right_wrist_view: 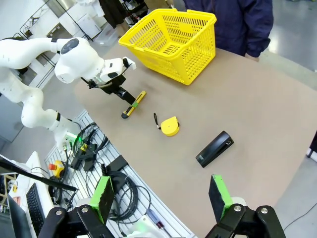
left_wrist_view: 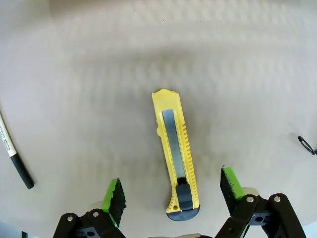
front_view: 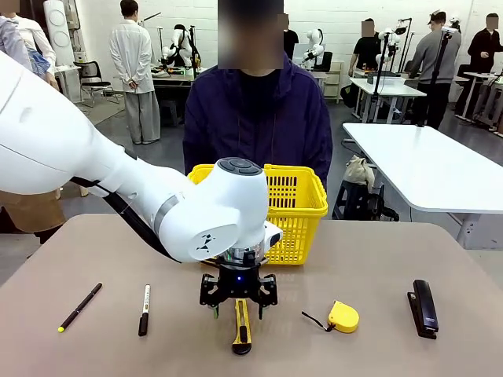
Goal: Place the items the person wants into the basket.
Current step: Pick up the item the person points to and place it in the Market Basket.
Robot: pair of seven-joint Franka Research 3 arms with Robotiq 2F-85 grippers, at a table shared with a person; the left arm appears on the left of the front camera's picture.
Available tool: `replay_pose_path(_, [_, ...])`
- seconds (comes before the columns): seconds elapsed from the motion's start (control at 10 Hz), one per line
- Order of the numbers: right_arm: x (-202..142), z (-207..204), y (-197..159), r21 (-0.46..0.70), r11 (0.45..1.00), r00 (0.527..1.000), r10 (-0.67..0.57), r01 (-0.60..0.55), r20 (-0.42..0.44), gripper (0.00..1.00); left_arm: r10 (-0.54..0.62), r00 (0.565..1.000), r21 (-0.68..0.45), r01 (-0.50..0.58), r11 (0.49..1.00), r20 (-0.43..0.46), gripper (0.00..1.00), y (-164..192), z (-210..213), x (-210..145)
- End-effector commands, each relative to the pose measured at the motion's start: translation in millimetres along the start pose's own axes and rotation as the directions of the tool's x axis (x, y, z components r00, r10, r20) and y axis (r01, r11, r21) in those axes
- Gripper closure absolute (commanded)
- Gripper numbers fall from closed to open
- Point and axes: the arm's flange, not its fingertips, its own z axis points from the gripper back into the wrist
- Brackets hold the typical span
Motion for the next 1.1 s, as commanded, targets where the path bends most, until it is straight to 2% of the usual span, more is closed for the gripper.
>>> replay_pose_path(0.0, [1, 0, -1, 0.018, 1.0, 1.0, 0.012, -0.012, 0.019, 0.0, 0.033, 0.998, 0.007, -0.034, 0.999, 0.056, 0.0, -14, -12, 3])
replay_pose_path(0.7, [1, 0, -1, 0.018, 1.0, 1.0, 0.012, -0.012, 0.019, 0.0, 0.017, 0.999, -0.006, -0.017, 1.0, 0.034, 0.0, -17, -24, 6])
replay_pose_path(0.8, [1, 0, -1, 0.018, 1.0, 1.0, 0.012, -0.012, 0.019, 0.0, -0.013, 0.999, -0.012, 0.014, 1.0, 0.036, 0.19, -17, -24, 5])
replay_pose_path(0.9, [1, 0, -1, 0.018, 1.0, 1.0, 0.012, -0.012, 0.019, 0.0, -0.013, 0.999, -0.013, 0.013, 1.0, 0.032, 0.59, -16, -24, 5])
replay_pose_path(1.0, [1, 0, -1, 0.018, 1.0, 1.0, 0.012, -0.012, 0.019, 0.0, -0.013, 0.999, -0.015, 0.014, 1.0, 0.032, 0.79, -16, -23, 5])
